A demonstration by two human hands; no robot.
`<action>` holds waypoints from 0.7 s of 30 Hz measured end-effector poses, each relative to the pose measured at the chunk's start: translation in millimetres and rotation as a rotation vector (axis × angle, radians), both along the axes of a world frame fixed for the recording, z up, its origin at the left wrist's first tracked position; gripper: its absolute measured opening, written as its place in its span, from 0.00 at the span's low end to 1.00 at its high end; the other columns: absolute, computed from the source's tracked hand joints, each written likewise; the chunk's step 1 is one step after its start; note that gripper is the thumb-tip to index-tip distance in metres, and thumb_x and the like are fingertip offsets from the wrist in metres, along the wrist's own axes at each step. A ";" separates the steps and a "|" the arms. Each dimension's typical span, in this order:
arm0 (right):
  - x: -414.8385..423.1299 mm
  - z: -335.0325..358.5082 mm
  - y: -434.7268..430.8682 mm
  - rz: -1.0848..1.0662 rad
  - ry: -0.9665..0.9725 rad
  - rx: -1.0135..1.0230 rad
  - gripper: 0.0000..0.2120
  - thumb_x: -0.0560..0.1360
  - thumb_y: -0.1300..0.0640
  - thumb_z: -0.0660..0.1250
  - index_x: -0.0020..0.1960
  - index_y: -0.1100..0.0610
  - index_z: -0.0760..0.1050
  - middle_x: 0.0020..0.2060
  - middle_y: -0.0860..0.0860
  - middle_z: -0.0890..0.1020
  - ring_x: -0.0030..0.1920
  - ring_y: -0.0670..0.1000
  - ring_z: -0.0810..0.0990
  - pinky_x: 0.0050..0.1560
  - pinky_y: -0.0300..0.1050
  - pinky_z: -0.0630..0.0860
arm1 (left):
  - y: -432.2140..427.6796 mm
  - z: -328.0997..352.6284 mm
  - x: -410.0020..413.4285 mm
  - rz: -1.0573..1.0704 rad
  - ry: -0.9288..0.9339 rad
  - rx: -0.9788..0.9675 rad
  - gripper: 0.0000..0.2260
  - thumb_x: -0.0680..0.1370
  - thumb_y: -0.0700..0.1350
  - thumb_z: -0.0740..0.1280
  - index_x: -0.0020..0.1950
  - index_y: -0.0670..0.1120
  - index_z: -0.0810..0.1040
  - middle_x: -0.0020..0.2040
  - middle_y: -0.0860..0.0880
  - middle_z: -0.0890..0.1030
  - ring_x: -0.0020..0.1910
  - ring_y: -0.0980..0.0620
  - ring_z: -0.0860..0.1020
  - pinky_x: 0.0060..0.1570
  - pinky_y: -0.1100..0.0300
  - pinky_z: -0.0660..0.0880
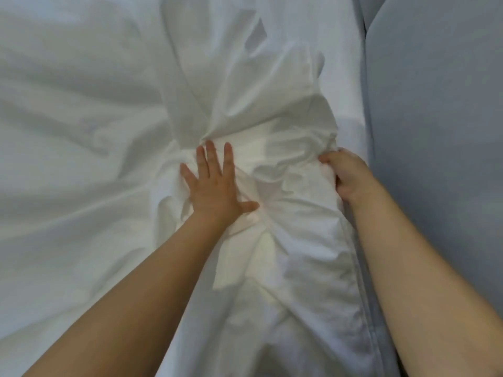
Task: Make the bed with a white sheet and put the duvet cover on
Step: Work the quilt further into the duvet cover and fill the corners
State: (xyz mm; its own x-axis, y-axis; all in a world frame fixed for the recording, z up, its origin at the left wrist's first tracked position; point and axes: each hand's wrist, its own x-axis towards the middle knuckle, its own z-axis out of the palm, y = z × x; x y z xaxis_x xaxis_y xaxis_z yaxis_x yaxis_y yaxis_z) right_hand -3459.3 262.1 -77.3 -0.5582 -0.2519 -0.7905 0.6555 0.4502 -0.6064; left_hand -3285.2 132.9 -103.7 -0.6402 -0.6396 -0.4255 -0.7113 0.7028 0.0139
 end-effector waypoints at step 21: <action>51.3 -34.8 26.9 0.057 0.621 0.523 0.22 0.71 0.61 0.64 0.65 0.61 0.66 0.61 0.60 0.72 0.59 0.60 0.72 0.57 0.49 0.68 | -2.4 16.4 25.1 0.017 0.408 0.201 0.34 0.75 0.56 0.66 0.76 0.44 0.57 0.77 0.41 0.54 0.76 0.43 0.51 0.72 0.48 0.47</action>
